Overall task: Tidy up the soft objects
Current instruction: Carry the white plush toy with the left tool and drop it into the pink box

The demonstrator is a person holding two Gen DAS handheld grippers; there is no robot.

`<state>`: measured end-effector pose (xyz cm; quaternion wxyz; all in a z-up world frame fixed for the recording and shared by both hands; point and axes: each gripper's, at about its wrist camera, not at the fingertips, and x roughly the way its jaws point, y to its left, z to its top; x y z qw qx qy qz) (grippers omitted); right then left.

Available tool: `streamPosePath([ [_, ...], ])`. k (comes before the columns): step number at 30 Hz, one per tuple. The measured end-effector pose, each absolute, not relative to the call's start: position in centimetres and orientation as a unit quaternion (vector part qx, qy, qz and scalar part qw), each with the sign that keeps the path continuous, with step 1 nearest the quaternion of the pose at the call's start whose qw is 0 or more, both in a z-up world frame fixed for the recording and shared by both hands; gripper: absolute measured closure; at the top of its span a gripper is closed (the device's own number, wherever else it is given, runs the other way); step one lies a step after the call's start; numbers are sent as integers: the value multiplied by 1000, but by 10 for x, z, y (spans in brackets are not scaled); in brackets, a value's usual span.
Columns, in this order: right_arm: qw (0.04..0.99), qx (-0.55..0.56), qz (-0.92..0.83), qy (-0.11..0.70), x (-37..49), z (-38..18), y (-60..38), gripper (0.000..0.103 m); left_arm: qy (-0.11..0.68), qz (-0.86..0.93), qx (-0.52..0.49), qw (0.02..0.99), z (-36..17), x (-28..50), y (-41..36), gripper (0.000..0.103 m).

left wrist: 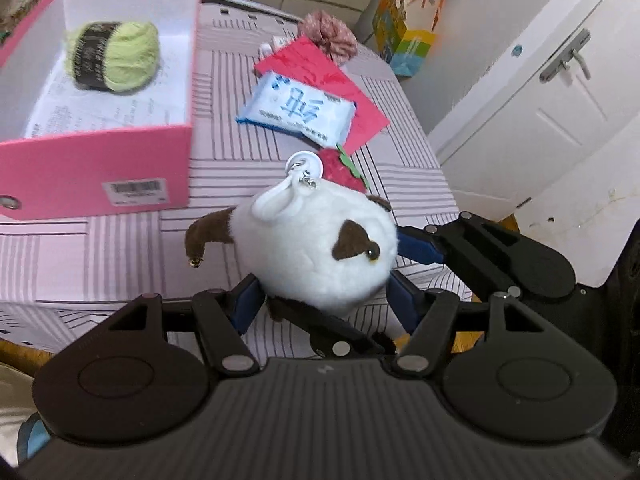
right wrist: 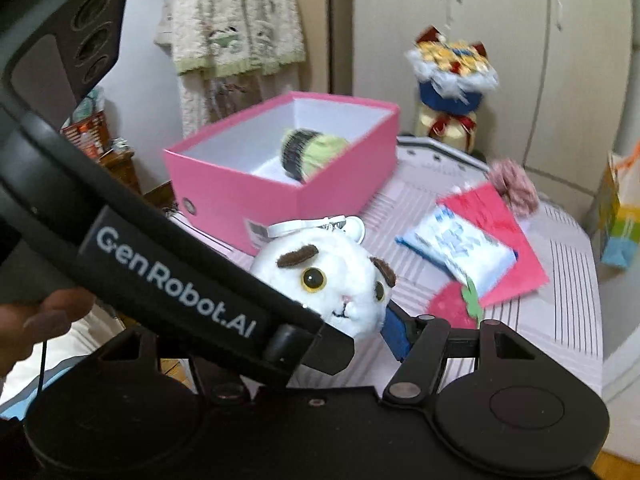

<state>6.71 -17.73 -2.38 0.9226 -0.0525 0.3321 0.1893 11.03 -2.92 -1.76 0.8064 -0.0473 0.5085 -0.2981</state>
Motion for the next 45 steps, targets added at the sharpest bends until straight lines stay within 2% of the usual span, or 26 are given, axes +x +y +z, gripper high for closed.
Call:
streamPosePath([
  [12, 934, -109, 217, 260, 77, 25, -127, 33, 442, -287, -54, 848, 36, 115, 28, 38],
  [22, 938, -91, 235, 237, 124, 42, -92, 33, 396, -272, -77, 874, 53, 151, 72, 38],
  [38, 924, 8, 233, 302, 231, -7, -83, 33, 444, -226, -88, 863, 9, 255, 76, 38],
  [45, 913, -16, 232, 335, 255, -24, -73, 32, 470, -211, -114, 850, -16, 280, 82, 38],
])
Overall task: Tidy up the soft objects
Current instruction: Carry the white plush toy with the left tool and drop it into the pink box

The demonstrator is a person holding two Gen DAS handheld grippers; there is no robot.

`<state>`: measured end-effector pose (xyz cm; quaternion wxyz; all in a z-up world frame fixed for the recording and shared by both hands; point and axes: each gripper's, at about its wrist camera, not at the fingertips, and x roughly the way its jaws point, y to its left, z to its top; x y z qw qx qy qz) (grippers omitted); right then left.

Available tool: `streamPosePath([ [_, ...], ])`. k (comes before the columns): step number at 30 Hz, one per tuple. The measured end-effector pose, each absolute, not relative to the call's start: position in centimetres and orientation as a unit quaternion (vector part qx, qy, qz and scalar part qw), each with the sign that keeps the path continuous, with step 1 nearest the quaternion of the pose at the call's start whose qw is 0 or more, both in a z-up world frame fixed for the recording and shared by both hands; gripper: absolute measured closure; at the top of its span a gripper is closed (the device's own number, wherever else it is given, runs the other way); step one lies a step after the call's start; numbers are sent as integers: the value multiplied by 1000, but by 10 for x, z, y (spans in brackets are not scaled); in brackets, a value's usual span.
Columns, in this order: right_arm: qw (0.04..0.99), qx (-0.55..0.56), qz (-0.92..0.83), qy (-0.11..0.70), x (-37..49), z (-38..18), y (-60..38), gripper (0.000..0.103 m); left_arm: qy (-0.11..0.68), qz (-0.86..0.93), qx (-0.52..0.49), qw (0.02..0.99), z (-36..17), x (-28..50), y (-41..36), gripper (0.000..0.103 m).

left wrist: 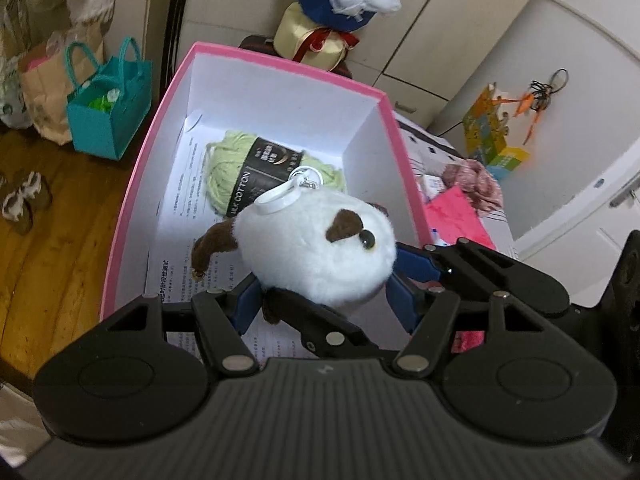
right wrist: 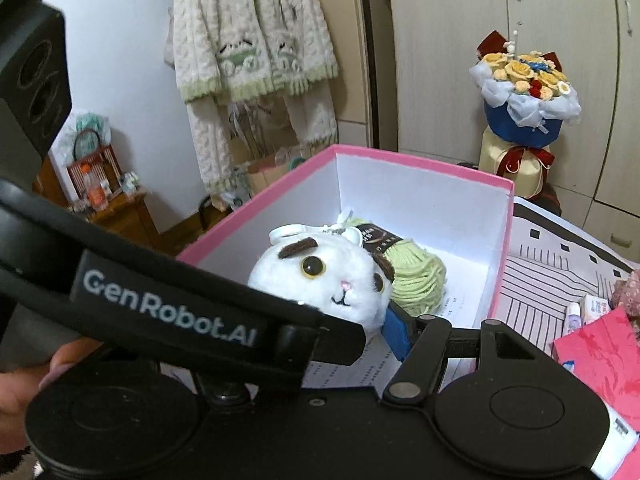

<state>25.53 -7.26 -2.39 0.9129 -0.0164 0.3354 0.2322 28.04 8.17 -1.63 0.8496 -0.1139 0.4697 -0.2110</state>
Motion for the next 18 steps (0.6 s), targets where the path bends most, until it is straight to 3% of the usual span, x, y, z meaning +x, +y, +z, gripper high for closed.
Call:
streamPosePath([
  [10, 899, -53, 222, 374, 269, -31, -61, 30, 490, -203, -136, 837, -36, 295, 89, 39],
  [14, 897, -59, 211, 383, 269, -34, -59, 29, 462, -188, -104, 860, -31, 284, 85, 31],
  [18, 900, -65, 204, 380, 260, -29, -56, 20, 417, -173, -52, 891, -16, 266, 81, 26],
])
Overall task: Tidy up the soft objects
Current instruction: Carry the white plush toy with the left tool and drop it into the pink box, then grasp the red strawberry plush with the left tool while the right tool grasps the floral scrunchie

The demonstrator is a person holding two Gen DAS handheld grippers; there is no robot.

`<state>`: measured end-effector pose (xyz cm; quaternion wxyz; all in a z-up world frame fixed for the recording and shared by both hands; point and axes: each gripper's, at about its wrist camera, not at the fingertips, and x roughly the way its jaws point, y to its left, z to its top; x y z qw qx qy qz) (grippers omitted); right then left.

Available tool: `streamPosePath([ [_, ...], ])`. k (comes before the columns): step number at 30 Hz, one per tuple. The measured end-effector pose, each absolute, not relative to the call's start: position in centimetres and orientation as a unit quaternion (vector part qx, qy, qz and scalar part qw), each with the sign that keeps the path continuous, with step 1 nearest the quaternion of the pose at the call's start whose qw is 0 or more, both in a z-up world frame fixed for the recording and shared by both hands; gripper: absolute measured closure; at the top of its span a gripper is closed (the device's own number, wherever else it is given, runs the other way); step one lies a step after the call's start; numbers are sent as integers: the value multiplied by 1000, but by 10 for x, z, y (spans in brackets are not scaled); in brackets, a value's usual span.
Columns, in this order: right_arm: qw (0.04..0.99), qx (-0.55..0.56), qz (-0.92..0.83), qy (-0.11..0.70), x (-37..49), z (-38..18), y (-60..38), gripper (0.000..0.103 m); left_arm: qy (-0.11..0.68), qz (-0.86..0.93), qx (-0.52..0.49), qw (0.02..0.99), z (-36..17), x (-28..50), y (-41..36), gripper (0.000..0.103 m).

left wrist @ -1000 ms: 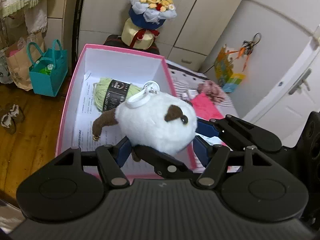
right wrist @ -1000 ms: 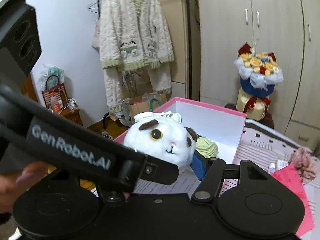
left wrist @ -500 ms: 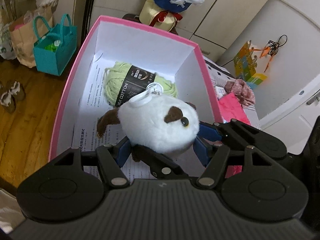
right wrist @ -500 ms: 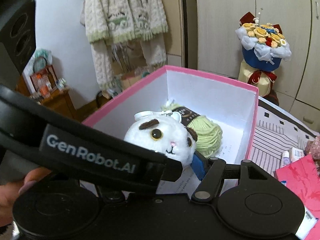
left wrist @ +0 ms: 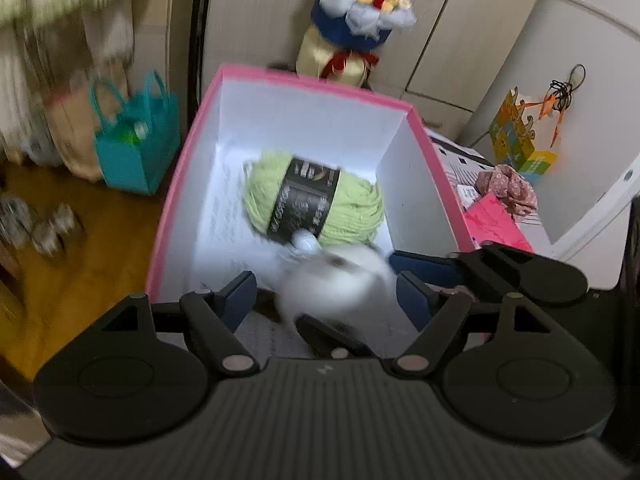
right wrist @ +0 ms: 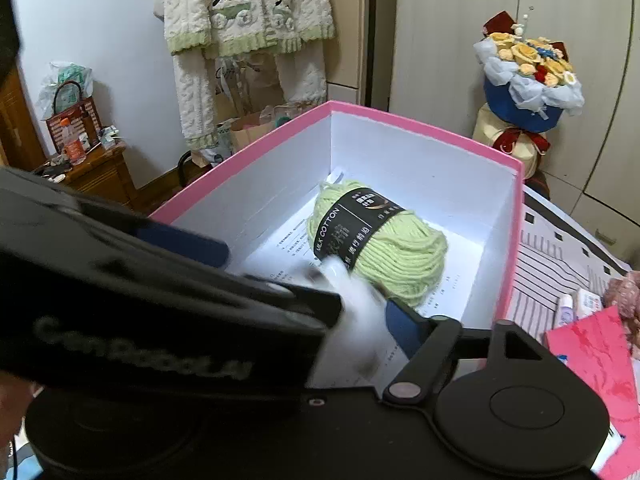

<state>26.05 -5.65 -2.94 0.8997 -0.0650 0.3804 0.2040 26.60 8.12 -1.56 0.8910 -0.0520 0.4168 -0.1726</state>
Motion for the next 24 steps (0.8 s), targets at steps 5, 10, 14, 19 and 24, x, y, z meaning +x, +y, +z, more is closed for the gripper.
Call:
streamPosePath([
  [5, 904, -63, 192, 376, 248, -19, -63, 20, 386, -173, -21, 906, 5, 245, 85, 26],
  [10, 910, -68, 192, 361, 229, -4, -70, 20, 368, -183, -9, 912, 21, 225, 90, 26],
  [14, 915, -72, 188, 348, 213, 6, -76, 20, 354, -184, -4, 917, 31, 208, 91, 26],
  [19, 917, -66, 193, 342, 194, 19, -88, 20, 343, -194, 3, 919, 43, 186, 91, 26],
  [24, 918, -66, 201, 335, 172, 33, -100, 20, 337, -210, 13, 918, 54, 165, 86, 25],
])
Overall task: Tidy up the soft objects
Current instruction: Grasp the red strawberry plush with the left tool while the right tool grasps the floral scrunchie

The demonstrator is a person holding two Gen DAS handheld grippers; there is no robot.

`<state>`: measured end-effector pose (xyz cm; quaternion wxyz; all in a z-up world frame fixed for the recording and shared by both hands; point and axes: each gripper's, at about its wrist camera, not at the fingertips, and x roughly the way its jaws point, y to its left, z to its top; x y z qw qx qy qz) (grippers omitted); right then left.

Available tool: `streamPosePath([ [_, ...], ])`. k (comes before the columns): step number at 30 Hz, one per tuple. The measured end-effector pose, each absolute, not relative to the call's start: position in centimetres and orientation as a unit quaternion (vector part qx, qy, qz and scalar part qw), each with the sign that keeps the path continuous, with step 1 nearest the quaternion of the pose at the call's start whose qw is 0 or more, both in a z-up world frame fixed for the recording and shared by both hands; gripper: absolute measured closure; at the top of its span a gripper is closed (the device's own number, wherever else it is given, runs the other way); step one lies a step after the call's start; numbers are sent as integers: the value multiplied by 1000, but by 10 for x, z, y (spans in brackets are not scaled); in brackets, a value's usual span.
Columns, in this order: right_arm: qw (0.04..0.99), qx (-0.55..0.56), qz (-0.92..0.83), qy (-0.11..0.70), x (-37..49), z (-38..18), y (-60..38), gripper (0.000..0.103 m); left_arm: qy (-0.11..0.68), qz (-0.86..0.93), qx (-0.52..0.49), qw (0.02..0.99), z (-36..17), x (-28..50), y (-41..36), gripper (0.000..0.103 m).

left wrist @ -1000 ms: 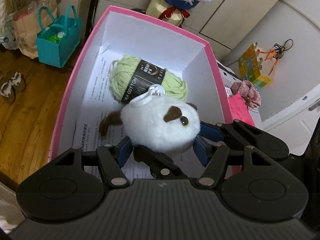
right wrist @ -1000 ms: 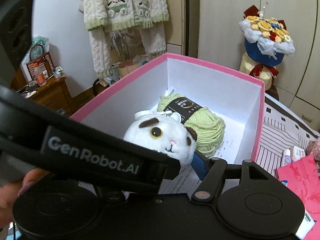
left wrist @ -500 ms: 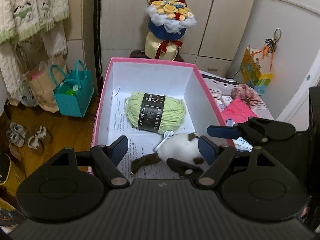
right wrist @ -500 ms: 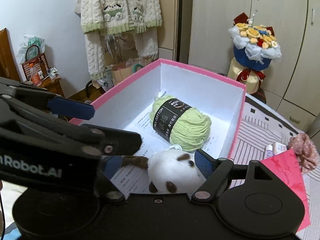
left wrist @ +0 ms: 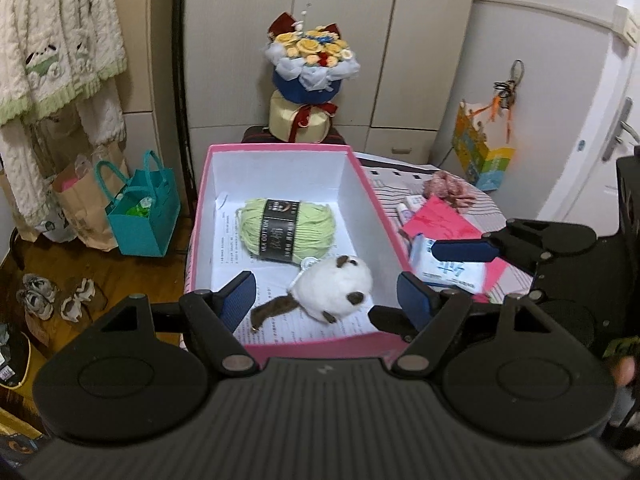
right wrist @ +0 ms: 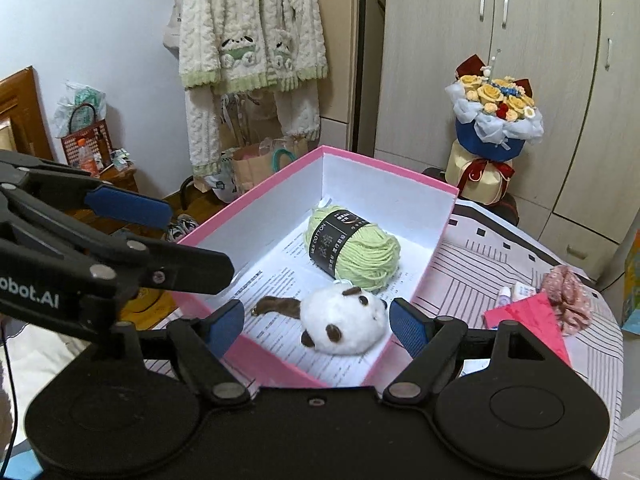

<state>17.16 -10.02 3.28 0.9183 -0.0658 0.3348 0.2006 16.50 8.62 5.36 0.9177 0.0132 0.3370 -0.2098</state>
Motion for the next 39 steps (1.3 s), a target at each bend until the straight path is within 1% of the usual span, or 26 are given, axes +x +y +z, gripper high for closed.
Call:
streamPosePath([
  [9, 916, -33, 231, 325, 124, 71, -162, 20, 321, -252, 28, 913, 71, 126, 68, 24],
  [18, 924, 18, 200, 326, 86, 64, -238, 20, 339, -314, 59, 885, 64, 99, 19, 24],
  [26, 931, 34, 177, 317, 71, 41, -285, 20, 368, -362, 96, 851, 39, 95, -38, 24],
  [30, 944, 11, 170, 282, 67, 31, -301, 19, 380, -372, 109, 840, 21, 101, -64, 24],
  [36, 953, -21, 169, 249, 79, 11, -315, 19, 376, -368, 107, 843, -10, 119, -91, 24],
  [39, 956, -37, 171, 235, 91, 2, -319, 19, 354, -379, 103, 849, -27, 126, -102, 24],
])
